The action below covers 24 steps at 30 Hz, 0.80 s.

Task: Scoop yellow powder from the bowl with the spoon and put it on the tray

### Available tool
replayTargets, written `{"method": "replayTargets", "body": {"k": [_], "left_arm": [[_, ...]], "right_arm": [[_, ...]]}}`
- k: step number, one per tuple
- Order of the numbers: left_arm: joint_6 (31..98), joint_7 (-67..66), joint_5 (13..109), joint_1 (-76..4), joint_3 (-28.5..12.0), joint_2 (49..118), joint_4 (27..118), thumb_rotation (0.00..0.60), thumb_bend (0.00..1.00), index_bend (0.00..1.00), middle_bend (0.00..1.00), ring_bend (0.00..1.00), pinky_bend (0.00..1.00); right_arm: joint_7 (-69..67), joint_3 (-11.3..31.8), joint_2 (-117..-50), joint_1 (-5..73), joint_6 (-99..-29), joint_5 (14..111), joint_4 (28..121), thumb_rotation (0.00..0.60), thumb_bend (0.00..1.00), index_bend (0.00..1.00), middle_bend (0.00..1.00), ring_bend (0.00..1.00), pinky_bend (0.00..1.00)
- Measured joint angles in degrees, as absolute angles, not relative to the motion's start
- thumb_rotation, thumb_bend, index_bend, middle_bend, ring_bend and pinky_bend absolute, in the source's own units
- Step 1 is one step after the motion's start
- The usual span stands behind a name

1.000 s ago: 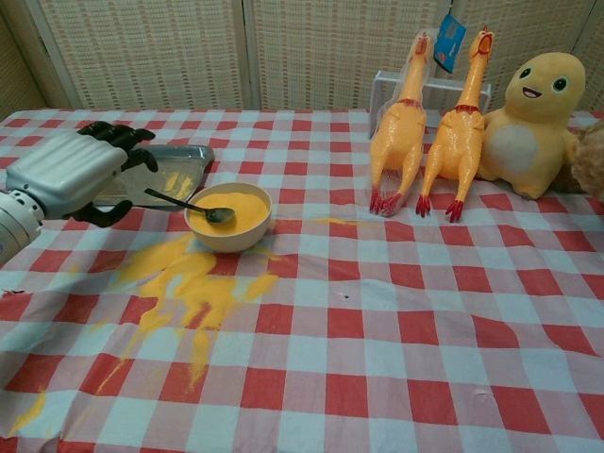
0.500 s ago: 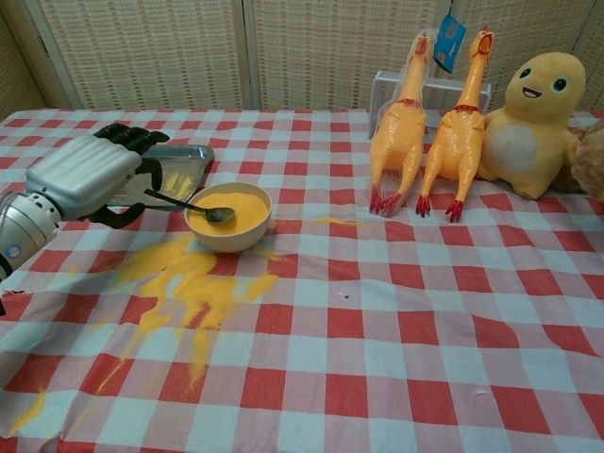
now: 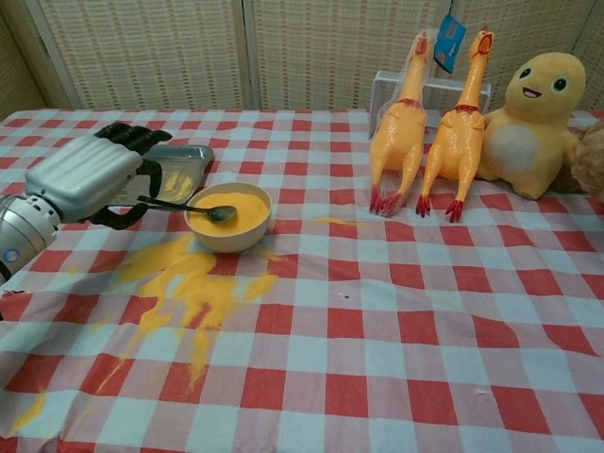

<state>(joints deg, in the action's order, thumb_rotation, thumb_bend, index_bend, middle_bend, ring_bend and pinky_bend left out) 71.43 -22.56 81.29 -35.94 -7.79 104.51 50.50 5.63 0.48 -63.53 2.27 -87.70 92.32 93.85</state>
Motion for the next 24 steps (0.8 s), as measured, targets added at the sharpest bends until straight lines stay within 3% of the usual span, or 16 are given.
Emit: {"method": "replayTargets", "body": {"k": [14,24], "left_arm": [[72.5,-22.7,82.2,-35.1,-7.2,104.0,52.0,0.6,0.45,0.54,0.03,0.0,0.06],[73.3,-21.5,82.7,-34.5,-7.1,104.0,51.6,0.6,0.45,0.49,0.03,0.0,0.06]], "right_arm": [[5.9,0.5,-63.5,2.2,-87.7,92.3,93.9,0.6,0.11,0.0,0.0,0.0,0.0],[6.1,0.5,-63.5,2.1,-87.6,92.2,94.0,0.6,0.11,0.0,0.0,0.0,0.0]]}}
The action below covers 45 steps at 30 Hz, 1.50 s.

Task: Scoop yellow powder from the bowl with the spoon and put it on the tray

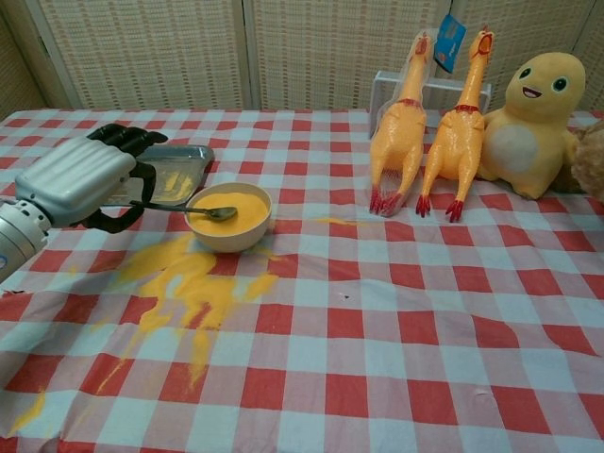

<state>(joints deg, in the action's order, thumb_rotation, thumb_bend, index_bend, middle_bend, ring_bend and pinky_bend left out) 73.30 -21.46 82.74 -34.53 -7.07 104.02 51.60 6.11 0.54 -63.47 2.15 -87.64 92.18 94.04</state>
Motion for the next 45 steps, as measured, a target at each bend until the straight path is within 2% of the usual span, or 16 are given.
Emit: {"method": "replayTargets", "body": {"k": [5,31,45], "left_arm": [[73.5,-20.9,83.0,-34.3,-6.9,104.2,51.1,0.6,0.45,0.46,0.03,0.0,0.06],[73.1,-20.8,82.9,-34.2,-7.4,104.3,50.8,0.6,0.45,0.51,0.04,0.0,0.06],[72.8,-21.0,82.9,-34.2,-7.4,104.1,51.1,0.6,0.45,0.51,0.04,0.0,0.06]], "right_arm": [[6.3,0.5,-63.4,2.2,-87.4,92.0,94.1,0.6,0.11,0.0,0.0,0.0,0.0],[5.5,0.3,-62.9,2.0,-87.4,92.4,94.4,0.6,0.11,0.0,0.0,0.0,0.0],[5.5,0.3,-62.9,2.0,-87.4,92.3,94.4,0.6,0.11,0.0,0.0,0.0,0.0]]}}
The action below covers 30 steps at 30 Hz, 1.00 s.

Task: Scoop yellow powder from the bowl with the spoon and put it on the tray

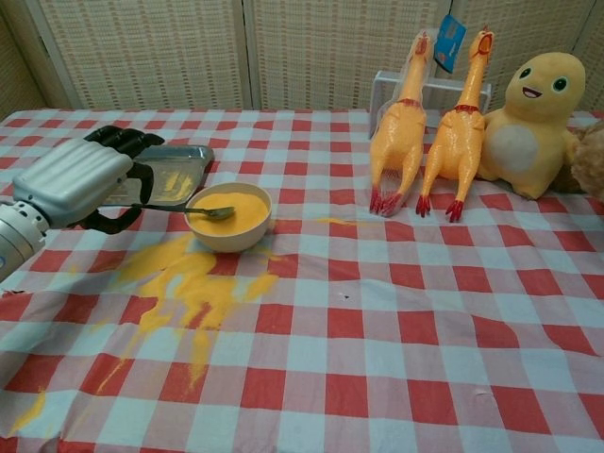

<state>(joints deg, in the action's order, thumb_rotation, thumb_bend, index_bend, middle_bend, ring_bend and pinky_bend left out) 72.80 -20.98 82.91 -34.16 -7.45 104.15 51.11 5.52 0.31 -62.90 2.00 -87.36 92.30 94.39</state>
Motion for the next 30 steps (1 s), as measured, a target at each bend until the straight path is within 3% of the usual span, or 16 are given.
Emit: {"method": "replayTargets", "body": {"k": [30], "left_arm": [[73.2,-19.6,83.5,-34.3,-7.5,104.6,50.5,0.6,0.45,0.57,0.06,0.0,0.06]], "right_arm": [[5.3,0.3,-62.8,1.9,-87.6,92.4,94.4,0.6,0.11,0.0,0.0,0.0,0.0]]}}
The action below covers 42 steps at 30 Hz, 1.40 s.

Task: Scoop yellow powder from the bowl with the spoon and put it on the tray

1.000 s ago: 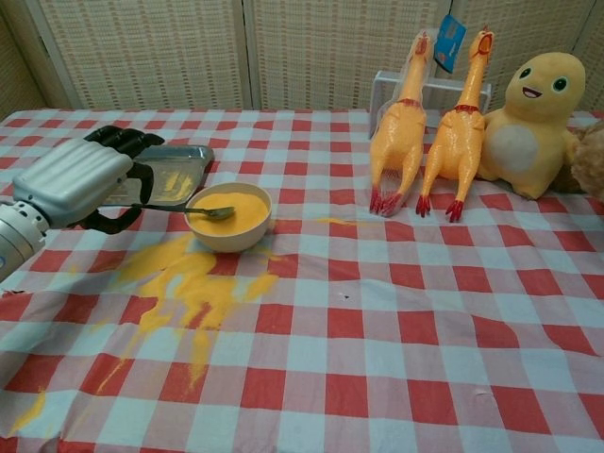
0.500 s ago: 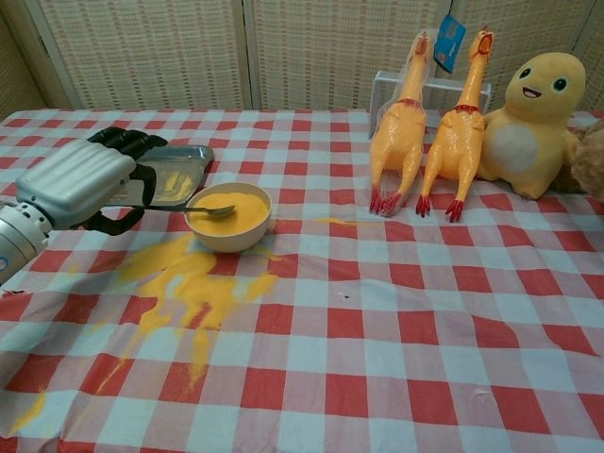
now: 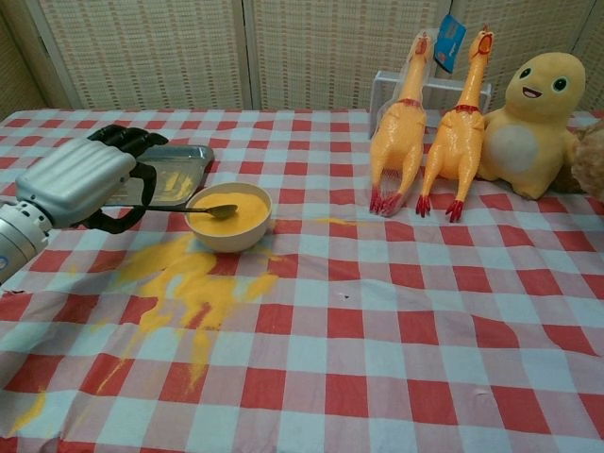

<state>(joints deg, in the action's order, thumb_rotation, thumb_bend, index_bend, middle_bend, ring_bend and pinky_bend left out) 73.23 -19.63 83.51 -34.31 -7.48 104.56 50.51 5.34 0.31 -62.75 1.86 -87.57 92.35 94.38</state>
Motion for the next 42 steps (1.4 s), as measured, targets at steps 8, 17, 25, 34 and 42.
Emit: {"method": "replayTargets", "body": {"k": [8,17,25,34,42], "left_arm": [[73.6,-17.3,84.0,-34.4,-7.4,104.9,49.9,0.6,0.48,0.65,0.09,0.0,0.08],[74.7,-15.2,84.8,-34.5,-7.3,106.0,47.2,0.6,0.49,0.7,0.13,0.0,0.09],[75.9,-14.5,85.4,-34.4,-7.2,106.0,46.9,0.6,0.49,0.75,0.19,0.0,0.1],[78.1,-12.8,86.6,-34.4,-7.1,106.5,45.5,0.6,0.57,0.85,0.29,0.08,0.13],[81.6,-8.4,88.6,-35.0,-7.0,108.1,41.4,0.6,0.64,0.88,0.33,0.1,0.14]], "right_arm": [[5.3,0.3,-62.7,1.9,-87.4,92.4,94.3,0.6,0.11,0.0,0.0,0.0,0.0],[5.5,0.4,-62.9,1.9,-87.5,92.3,94.3,0.6,0.11,0.0,0.0,0.0,0.0],[5.6,0.4,-62.9,2.0,-87.2,92.2,94.3,0.6,0.11,0.0,0.0,0.0,0.0],[5.7,0.4,-63.0,2.0,-87.3,92.2,94.4,0.6,0.11,0.0,0.0,0.0,0.0],[5.5,0.4,-62.9,2.0,-87.4,92.2,94.3,0.6,0.11,0.0,0.0,0.0,0.0]]}}
